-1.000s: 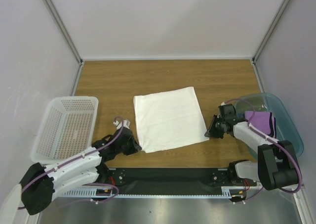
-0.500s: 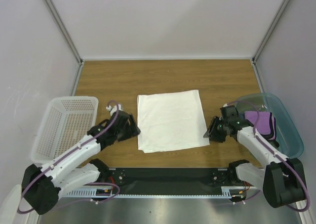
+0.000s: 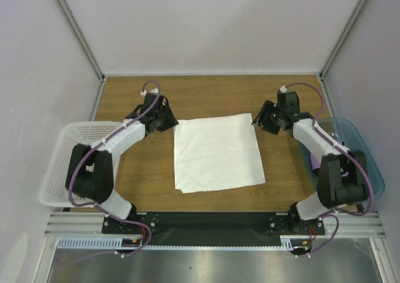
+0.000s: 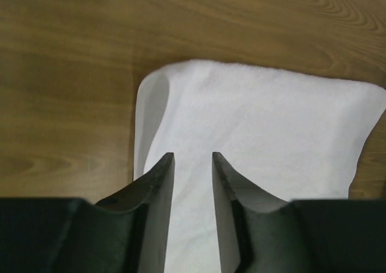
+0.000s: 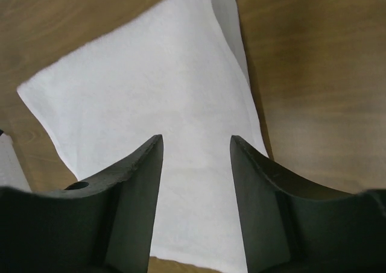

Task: Fold and stack the towels
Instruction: Fold the towel

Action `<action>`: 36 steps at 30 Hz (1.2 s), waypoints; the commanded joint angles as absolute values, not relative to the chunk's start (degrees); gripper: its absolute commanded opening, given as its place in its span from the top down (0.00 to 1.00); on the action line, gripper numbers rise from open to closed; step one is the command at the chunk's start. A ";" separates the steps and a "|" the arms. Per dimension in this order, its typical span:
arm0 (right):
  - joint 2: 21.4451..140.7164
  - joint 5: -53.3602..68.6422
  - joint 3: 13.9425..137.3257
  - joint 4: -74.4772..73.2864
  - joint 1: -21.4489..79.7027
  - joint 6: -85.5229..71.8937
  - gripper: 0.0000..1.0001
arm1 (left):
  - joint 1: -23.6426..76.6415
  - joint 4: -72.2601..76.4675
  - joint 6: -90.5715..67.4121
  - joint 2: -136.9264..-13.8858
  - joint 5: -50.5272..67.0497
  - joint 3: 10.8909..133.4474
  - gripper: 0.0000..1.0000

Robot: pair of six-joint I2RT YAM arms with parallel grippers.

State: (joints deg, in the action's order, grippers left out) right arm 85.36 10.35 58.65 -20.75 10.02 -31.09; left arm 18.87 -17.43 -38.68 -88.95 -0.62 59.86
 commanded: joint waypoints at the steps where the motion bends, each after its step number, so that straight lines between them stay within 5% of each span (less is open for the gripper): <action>1: 92.36 13.70 64.24 -9.77 9.67 -28.74 0.48 | 17.58 -8.44 -36.65 -93.24 5.97 65.03 0.65; 3: 97.26 16.51 66.70 -5.56 9.58 -28.91 0.56 | 17.40 -6.69 -36.74 -97.11 7.55 68.11 0.77; 9: 106.51 18.29 70.66 -0.97 9.23 -28.74 0.60 | 16.18 -3.69 -38.32 -106.59 8.35 72.15 0.86; 25: 115.48 16.61 71.28 1.67 5.71 -28.30 0.69 | 12.39 -2.63 -37.62 -117.33 6.33 74.26 0.91; 36: 112.94 13.63 68.29 1.58 5.63 -29.27 0.71 | 11.78 -5.27 -32.00 -125.15 5.62 87.18 0.91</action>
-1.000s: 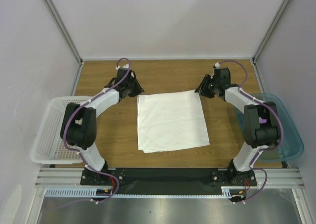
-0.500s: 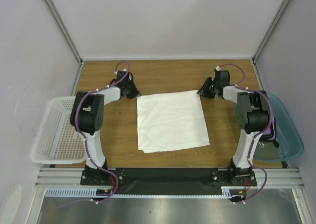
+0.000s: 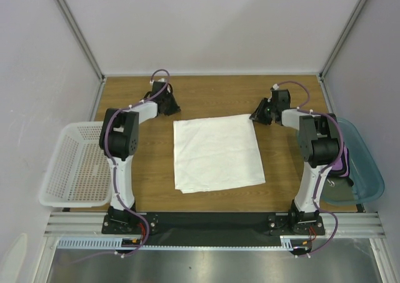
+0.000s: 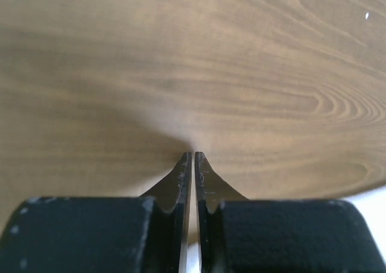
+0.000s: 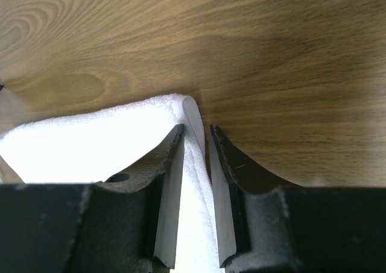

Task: Fold and stack the towels
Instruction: Fold the towel

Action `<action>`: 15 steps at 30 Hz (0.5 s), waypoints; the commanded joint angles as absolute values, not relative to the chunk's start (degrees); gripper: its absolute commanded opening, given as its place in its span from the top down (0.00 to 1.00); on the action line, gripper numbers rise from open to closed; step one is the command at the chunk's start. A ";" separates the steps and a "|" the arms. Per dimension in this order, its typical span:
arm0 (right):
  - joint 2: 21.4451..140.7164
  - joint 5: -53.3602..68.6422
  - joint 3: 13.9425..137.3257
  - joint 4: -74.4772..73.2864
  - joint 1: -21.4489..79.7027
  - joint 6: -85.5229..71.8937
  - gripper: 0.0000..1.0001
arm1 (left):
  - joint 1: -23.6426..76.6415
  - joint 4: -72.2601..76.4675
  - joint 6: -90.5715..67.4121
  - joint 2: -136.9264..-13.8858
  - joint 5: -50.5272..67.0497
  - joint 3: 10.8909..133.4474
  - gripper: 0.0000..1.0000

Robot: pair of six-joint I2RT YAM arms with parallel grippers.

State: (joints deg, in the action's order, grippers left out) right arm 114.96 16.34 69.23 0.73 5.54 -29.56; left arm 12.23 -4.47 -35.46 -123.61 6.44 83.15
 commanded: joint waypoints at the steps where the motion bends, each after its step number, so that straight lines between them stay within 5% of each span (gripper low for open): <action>1: 112.16 13.36 68.12 1.23 5.54 -29.18 0.71 | 11.78 -5.80 -31.38 -125.07 5.97 88.58 0.91; 8: 101.89 12.74 67.24 -4.21 5.45 -27.51 0.68 | 11.86 -6.41 -27.34 -110.32 3.61 82.45 0.82; 11: 98.54 13.01 65.23 -7.37 5.45 -27.16 0.52 | 12.48 -10.19 -28.21 -101.64 1.68 77.18 0.74; 15: 90.29 12.92 59.86 -10.10 5.45 -27.68 0.32 | 14.58 -12.13 -31.02 -88.71 0.71 66.03 0.42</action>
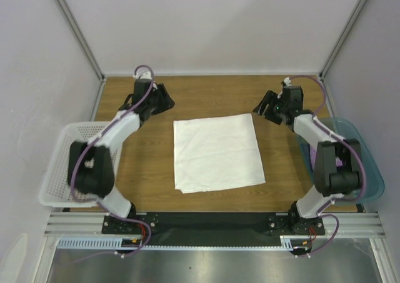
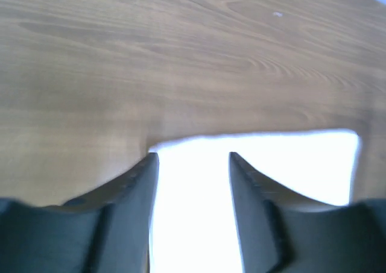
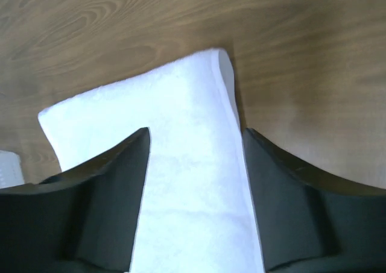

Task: Fold and stack the towels
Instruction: Fold the towel

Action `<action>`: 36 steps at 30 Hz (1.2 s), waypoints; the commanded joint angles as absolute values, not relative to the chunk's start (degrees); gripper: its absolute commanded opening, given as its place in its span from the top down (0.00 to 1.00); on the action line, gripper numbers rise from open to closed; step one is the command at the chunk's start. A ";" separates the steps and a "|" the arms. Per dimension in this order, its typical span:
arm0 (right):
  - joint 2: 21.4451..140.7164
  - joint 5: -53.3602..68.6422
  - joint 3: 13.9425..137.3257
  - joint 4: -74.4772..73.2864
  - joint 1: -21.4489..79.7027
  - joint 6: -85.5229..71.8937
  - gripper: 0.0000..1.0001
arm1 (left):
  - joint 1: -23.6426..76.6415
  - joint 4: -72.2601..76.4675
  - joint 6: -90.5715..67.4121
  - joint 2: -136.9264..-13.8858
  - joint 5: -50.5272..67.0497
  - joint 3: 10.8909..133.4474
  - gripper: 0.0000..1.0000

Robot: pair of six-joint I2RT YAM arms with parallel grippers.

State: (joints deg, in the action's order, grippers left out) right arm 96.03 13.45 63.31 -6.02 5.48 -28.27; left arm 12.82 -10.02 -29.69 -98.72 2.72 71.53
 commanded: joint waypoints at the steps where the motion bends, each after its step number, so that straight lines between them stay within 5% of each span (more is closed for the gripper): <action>1: 88.78 12.57 58.46 -10.72 5.45 -28.03 0.28 | 15.20 -12.74 -31.72 -86.42 0.36 61.48 0.38; 6: 79.38 12.74 49.60 -15.90 5.45 -29.53 0.21 | 22.05 -16.08 -38.31 -72.11 -1.84 50.03 0.28; 20: 56.60 12.83 32.97 -30.14 5.45 -32.34 0.20 | 34.09 -21.80 -60.01 -46.86 -3.78 23.21 0.25; 36: 57.83 14.24 28.04 -30.23 7.29 -33.40 0.26 | 49.21 -24.60 -75.14 -48.43 -10.45 18.46 0.34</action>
